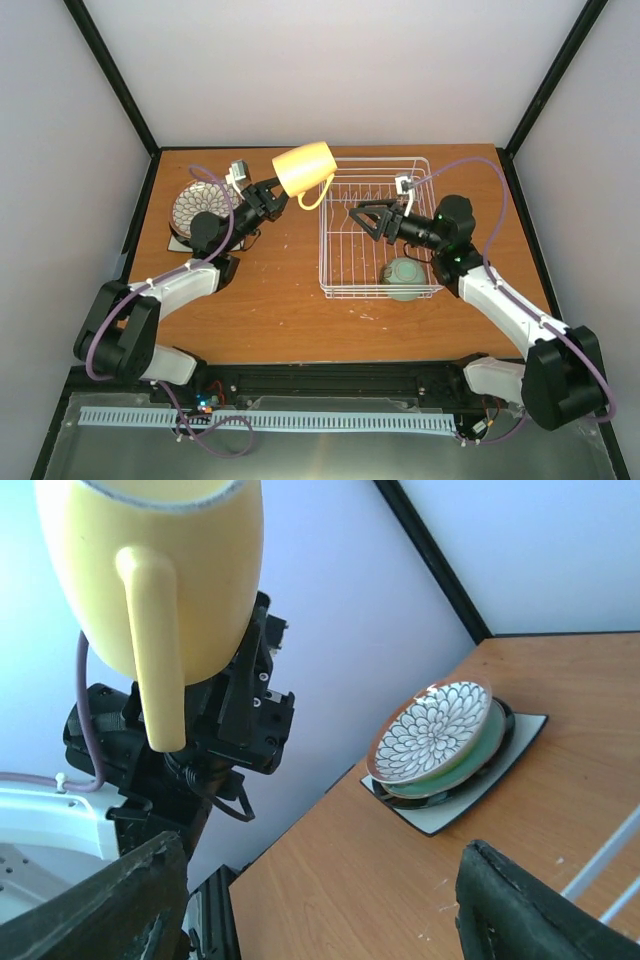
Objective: Load the mixed dishes into the dish rack
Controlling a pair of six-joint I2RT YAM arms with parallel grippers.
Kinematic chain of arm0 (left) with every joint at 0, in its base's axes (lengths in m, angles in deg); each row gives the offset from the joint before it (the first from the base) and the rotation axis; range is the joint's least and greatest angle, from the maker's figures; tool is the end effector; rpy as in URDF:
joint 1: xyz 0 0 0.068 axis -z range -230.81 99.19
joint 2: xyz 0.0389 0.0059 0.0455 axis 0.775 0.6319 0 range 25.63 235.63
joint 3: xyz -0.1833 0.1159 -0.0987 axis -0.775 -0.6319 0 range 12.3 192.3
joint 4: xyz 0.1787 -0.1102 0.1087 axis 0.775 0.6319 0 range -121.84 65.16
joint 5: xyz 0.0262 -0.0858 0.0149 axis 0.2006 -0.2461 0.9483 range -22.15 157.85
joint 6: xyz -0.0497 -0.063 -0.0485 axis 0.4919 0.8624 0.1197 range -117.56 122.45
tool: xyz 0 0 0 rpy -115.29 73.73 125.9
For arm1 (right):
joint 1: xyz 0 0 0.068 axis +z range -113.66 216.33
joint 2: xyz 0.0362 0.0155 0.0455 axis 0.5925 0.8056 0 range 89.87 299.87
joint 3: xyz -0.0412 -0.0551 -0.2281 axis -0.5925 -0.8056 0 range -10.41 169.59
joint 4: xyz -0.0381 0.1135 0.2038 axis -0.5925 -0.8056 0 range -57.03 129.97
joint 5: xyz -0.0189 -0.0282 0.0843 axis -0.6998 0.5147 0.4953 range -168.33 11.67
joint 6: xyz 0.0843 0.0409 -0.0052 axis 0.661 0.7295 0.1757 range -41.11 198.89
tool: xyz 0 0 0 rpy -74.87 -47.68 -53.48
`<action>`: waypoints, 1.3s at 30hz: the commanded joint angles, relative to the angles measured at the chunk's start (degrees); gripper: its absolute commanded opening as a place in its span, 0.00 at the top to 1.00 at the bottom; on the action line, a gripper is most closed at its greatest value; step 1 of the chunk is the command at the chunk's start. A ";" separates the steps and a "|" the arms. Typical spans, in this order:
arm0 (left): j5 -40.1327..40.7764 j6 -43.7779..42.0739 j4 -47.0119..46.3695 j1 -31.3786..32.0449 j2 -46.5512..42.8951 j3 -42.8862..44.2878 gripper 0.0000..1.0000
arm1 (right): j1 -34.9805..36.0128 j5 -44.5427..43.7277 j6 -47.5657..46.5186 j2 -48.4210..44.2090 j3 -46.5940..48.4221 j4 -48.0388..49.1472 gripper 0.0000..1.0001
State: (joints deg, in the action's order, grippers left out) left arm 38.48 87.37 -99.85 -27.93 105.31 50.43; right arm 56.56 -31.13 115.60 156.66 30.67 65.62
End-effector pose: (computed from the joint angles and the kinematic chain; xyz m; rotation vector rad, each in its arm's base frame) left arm 0.2735 -0.1604 0.3041 -0.1989 1.4003 -1.9006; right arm 0.2450 0.1566 0.2824 -0.4658 1.6988 1.3886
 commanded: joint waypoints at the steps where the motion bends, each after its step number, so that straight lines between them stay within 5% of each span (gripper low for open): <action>1: 3.52 6.61 -13.28 1.28 0.59 1.79 0.99 | 1.82 2.56 2.35 2.99 2.90 7.98 0.28; 6: 3.86 6.22 -12.53 1.43 0.54 1.12 0.99 | 3.32 4.12 6.37 5.98 4.35 13.76 0.32; 30: 3.81 4.00 -6.44 1.56 -2.20 -0.99 0.99 | 10.62 8.75 5.90 20.14 20.29 11.67 0.37; 34: 3.84 4.11 -6.17 1.62 -2.25 -1.43 0.99 | 11.55 9.70 6.14 21.92 22.34 11.95 0.51; 39: 3.42 4.37 -6.30 1.65 -1.67 -1.43 0.99 | 12.20 10.57 6.38 22.85 23.55 12.67 0.96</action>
State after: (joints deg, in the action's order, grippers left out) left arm 42.29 91.17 -101.29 -26.99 104.52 47.94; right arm 68.02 -21.38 122.95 178.67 52.25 76.20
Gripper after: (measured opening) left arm 0.068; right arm 0.160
